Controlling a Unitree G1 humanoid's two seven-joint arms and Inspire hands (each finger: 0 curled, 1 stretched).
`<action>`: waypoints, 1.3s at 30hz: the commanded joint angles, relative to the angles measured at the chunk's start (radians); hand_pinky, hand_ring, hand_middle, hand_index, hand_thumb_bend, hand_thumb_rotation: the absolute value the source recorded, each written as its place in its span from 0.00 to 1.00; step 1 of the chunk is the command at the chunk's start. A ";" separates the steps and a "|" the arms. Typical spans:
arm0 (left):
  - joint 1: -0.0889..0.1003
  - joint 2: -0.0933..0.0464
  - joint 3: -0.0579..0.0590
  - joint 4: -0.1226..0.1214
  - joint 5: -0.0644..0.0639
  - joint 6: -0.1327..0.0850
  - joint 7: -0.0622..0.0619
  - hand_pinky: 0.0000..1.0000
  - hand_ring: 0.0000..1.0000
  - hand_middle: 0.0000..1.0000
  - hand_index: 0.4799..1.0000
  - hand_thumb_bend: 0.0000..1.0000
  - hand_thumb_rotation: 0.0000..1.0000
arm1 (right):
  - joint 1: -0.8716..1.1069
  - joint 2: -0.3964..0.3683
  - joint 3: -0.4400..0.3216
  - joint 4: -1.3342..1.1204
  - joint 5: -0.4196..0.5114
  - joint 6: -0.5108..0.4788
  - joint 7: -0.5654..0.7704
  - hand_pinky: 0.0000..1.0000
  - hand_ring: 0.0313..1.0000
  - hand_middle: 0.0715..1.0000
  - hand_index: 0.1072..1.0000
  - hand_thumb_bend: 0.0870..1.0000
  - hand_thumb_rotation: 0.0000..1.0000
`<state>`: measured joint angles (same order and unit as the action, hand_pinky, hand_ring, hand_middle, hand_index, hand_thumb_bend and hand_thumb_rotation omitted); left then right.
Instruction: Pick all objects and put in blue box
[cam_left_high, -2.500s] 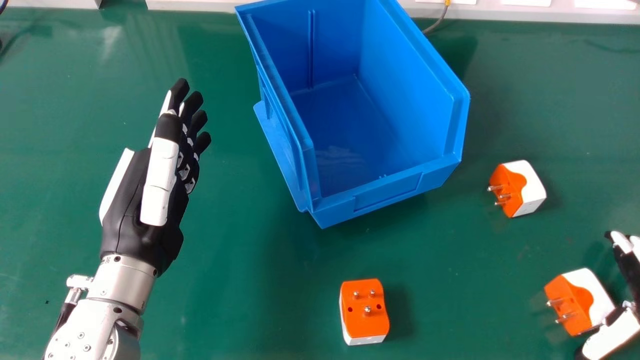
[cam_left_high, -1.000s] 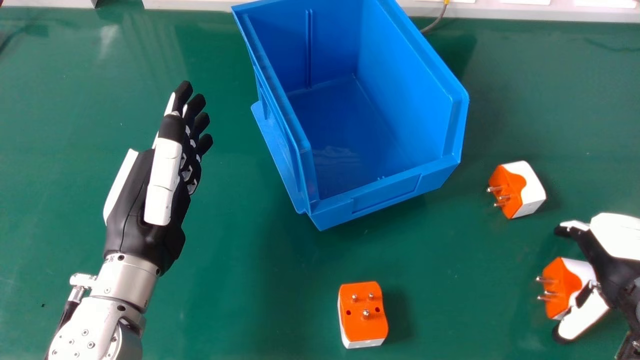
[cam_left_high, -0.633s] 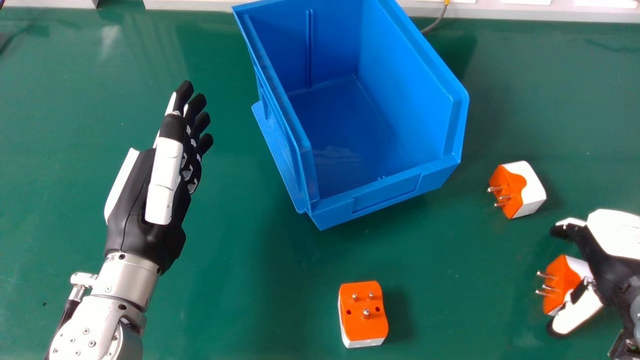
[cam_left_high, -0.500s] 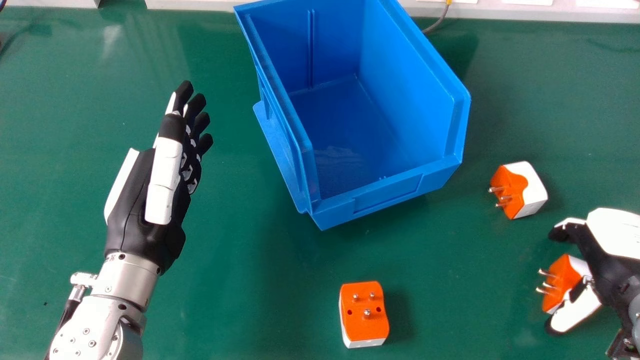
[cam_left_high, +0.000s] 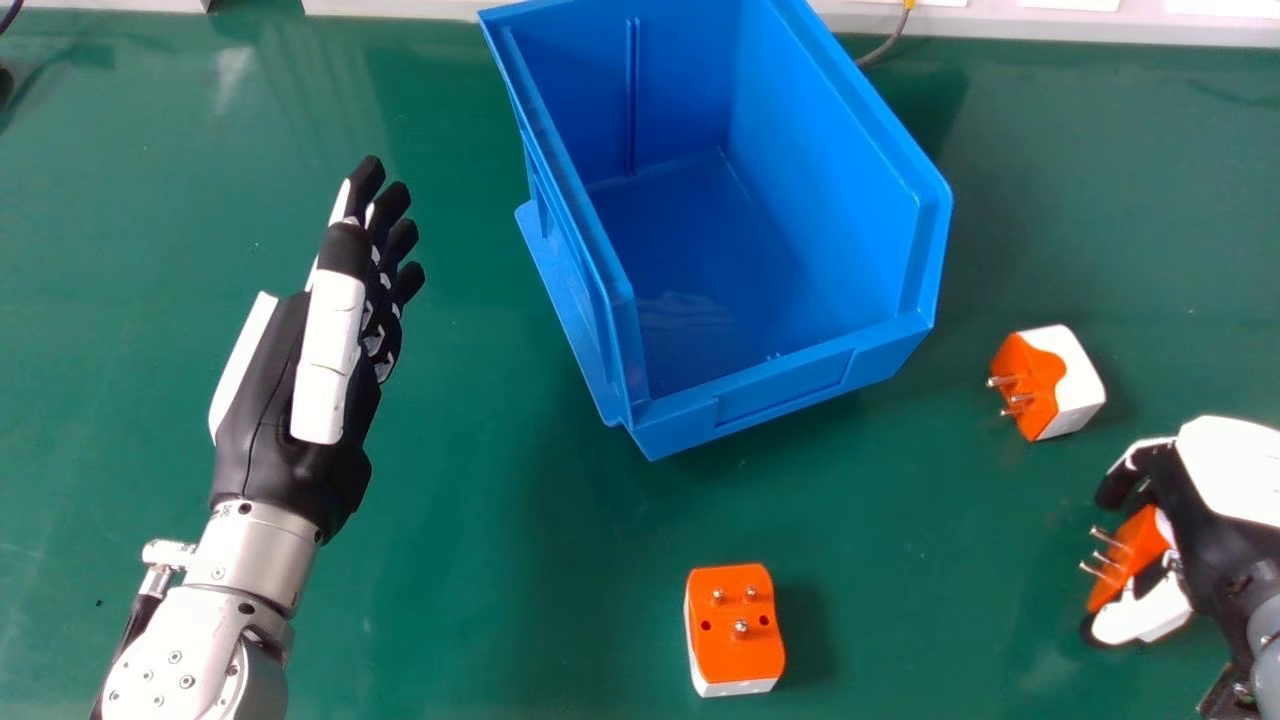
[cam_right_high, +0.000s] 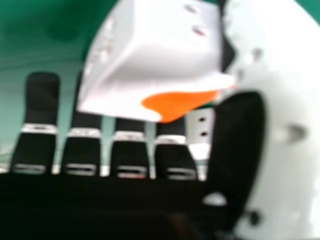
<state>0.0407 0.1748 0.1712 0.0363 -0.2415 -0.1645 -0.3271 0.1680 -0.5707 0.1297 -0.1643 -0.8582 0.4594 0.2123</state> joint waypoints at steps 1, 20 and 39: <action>-0.013 0.005 -0.001 -0.007 0.003 -0.024 -0.003 1.00 1.00 1.00 1.00 0.85 0.96 | 0.000 0.006 -0.015 -0.021 -0.001 0.012 -0.006 0.41 0.50 0.56 0.55 0.58 0.01; -0.014 0.002 0.003 -0.002 -0.002 -0.030 -0.006 1.00 1.00 1.00 1.00 0.85 0.96 | 0.027 0.068 -0.054 -0.046 0.028 -0.029 -0.141 0.37 0.44 0.51 0.49 0.51 0.00; -0.006 -0.003 -0.005 -0.021 -0.006 -0.009 -0.004 1.00 1.00 1.00 1.00 0.85 0.96 | 0.154 0.169 -0.007 -0.202 -0.097 -0.245 -0.481 0.34 0.43 0.48 0.47 0.47 0.00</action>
<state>0.0382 0.1737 0.1696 0.0351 -0.2382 -0.1656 -0.3274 0.3265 -0.4018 0.1268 -0.3590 -0.9370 0.2484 -0.2091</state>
